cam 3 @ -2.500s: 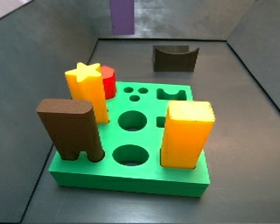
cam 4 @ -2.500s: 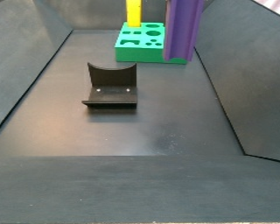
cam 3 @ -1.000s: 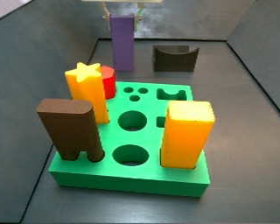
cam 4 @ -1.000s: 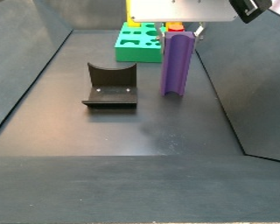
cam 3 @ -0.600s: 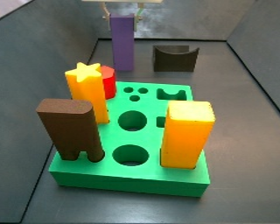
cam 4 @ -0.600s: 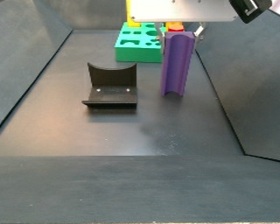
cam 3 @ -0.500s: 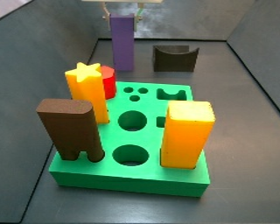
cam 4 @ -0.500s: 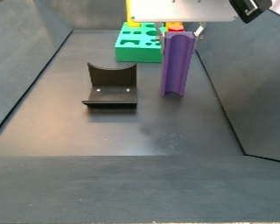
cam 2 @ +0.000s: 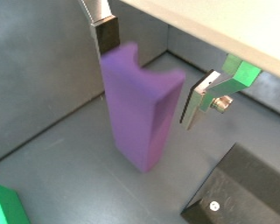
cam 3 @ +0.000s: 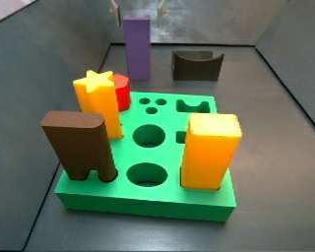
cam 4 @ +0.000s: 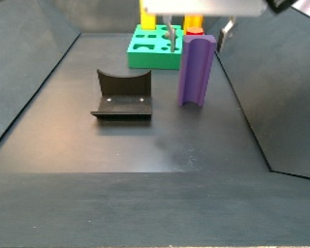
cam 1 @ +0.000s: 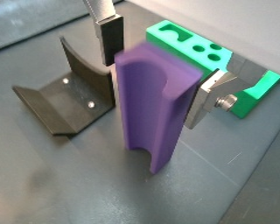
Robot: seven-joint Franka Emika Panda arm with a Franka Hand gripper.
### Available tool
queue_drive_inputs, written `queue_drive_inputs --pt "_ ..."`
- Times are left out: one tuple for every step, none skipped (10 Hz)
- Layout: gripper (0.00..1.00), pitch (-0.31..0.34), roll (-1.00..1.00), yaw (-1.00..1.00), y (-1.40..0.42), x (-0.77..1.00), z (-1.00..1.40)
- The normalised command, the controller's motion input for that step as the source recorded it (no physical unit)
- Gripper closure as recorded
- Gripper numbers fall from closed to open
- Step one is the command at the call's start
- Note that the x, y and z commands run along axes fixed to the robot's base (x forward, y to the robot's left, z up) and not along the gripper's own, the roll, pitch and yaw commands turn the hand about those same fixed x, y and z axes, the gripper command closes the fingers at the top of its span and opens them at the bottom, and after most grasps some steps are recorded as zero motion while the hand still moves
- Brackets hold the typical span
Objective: Pick up the arch object. Move up. Place the arch object on the fixture. Regrasp the arch object. Rotate the arch object. Move to above the board. Insert the arch object.
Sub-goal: Rotate the arch object.
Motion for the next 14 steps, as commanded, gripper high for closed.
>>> queue_drive_inputs --pt "0.0 0.044 0.04 0.0 -0.01 -0.03 0.84" --pt "0.0 0.061 0.01 0.01 -0.01 -0.01 0.61" --pt "0.0 0.067 -0.01 0.01 -0.01 -0.01 0.49" --pt "0.0 0.084 -0.04 0.01 -0.01 0.01 0.25" --pt "0.0 0.008 -0.01 1.0 0.08 0.0 0.0" --pt "0.0 0.007 -0.01 1.0 0.08 0.02 -0.07" --pt "0.0 0.007 -0.01 1.0 0.06 0.02 -0.05" --pt "0.0 0.006 -0.01 1.0 0.04 0.03 -0.03" --pt "0.0 0.006 -0.01 1.0 0.02 0.03 -0.03" --pt "0.0 0.006 -0.01 1.0 0.01 0.03 -0.03" --pt "0.0 0.007 -0.01 1.0 0.01 0.03 -0.03" --pt "0.0 0.007 -0.01 1.0 0.01 0.03 -0.03" --pt "0.0 0.007 -0.01 1.0 0.0 0.03 -0.03" --pt "0.0 0.007 -0.01 1.0 0.0 0.03 -0.03"
